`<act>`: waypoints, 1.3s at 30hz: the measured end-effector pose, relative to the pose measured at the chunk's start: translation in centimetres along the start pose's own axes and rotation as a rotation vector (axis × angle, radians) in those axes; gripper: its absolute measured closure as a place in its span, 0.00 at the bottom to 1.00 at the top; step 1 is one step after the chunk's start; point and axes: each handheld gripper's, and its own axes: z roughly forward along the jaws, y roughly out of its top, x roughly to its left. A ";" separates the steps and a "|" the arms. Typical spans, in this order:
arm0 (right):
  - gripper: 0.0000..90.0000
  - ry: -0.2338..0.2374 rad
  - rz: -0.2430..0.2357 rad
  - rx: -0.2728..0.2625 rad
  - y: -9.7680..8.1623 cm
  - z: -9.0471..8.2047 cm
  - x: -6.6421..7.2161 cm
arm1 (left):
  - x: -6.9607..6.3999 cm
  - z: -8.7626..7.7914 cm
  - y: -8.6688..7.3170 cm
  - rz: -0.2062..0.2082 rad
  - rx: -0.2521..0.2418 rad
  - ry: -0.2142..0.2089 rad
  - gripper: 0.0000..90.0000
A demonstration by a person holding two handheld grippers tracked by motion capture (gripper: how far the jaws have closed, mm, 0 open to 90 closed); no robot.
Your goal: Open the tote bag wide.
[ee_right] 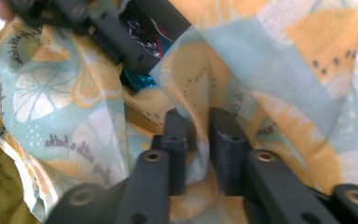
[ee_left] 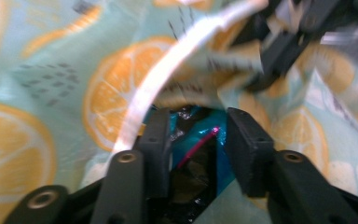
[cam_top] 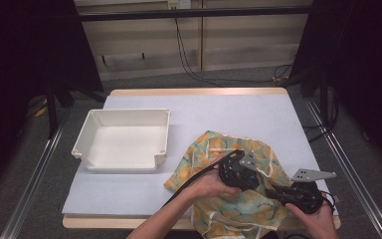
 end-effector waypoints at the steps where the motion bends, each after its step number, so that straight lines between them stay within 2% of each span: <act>1: 0.79 0.001 0.002 0.003 0.0 0.0 0.0 | -0.1 0.1 0.0 0.004 0.002 0.016 0.64; 9: 0.71 0.002 0.007 -0.002 0.1 0.0 0.0 | -0.2 0.2 -0.3 0.024 0.025 0.005 0.64; 10: 0.71 0.003 0.008 -0.001 0.1 0.1 -0.1 | -0.3 0.2 -0.3 0.038 0.035 0.017 0.64; 11: 0.70 0.004 0.010 -0.001 0.1 0.1 0.0 | -0.4 0.2 -0.3 0.044 0.043 0.009 0.64; 13: 0.69 0.007 0.010 0.000 0.1 0.1 0.0 | -0.4 0.1 -0.3 0.043 0.055 0.010 0.64; 16: 0.68 0.012 0.008 -0.001 0.0 0.1 0.0 | -0.4 0.1 -0.2 0.030 0.074 -0.016 0.64; 17: 0.67 0.014 0.006 0.000 0.0 0.0 0.0 | -0.4 0.0 -0.2 0.032 0.083 -0.040 0.61; 18: 0.67 0.016 0.004 0.000 0.0 0.0 0.0 | -0.5 0.0 -0.1 0.040 0.091 -0.040 0.54; 19: 0.66 0.019 0.006 -0.001 0.0 0.0 0.0 | -0.6 0.0 -0.2 0.047 0.097 -0.027 0.53; 20: 0.66 0.019 0.006 -0.001 0.0 0.0 0.0 | -0.6 0.0 -0.1 0.046 0.097 -0.032 0.53; 21: 0.66 0.018 0.008 -0.003 0.1 0.0 0.1 | -0.6 0.1 -0.1 0.048 0.100 -0.023 0.56; 22: 0.65 0.017 0.010 -0.003 0.1 0.0 0.1 | -0.7 0.2 -0.1 0.063 0.113 0.007 0.57; 23: 0.65 0.017 0.010 -0.003 0.1 0.0 0.1 | -0.8 0.3 0.0 0.079 0.127 0.018 0.57; 24: 0.65 0.019 0.008 -0.001 0.1 0.1 0.0 | -1.0 0.5 0.1 0.115 0.149 0.051 0.57; 26: 0.64 0.019 0.005 0.001 0.1 0.1 0.1 | -1.3 0.8 0.0 0.135 0.159 0.083 0.57; 30: 0.61 0.024 -0.001 0.005 0.1 0.2 0.3 | -1.4 0.9 -0.1 0.147 0.158 0.108 0.57; 31: 0.60 0.025 0.004 0.007 0.1 0.3 0.3 | -1.4 1.0 -0.1 0.138 0.150 0.112 0.57; 32: 0.64 0.030 0.000 0.006 0.2 0.4 0.3 | -1.4 1.0 -0.1 0.138 0.150 0.112 0.57; 33: 0.72 0.033 -0.001 0.011 0.3 0.4 0.3 | -1.2 0.9 -0.2 0.138 0.148 0.114 0.59; 34: 0.83 0.039 0.000 0.008 0.3 0.4 0.3 | -1.0 0.9 -0.2 0.120 0.138 0.109 0.61; 35: 0.83 0.039 0.000 0.008 0.3 0.4 0.3 | -1.0 0.9 -0.2 0.120 0.138 0.109 0.62; 36: 0.93 0.046 0.001 0.004 0.3 0.4 0.3 | -0.8 0.8 -0.2 0.124 0.142 0.107 0.62; 37: 0.98 0.051 -0.005 0.005 0.3 0.3 0.3 | -0.6 0.8 -0.3 0.109 0.134 0.106 0.63; 39: 1.00 0.038 -0.011 0.030 0.2 0.4 0.4 | -0.1 0.6 -0.4 0.084 0.119 0.092 0.65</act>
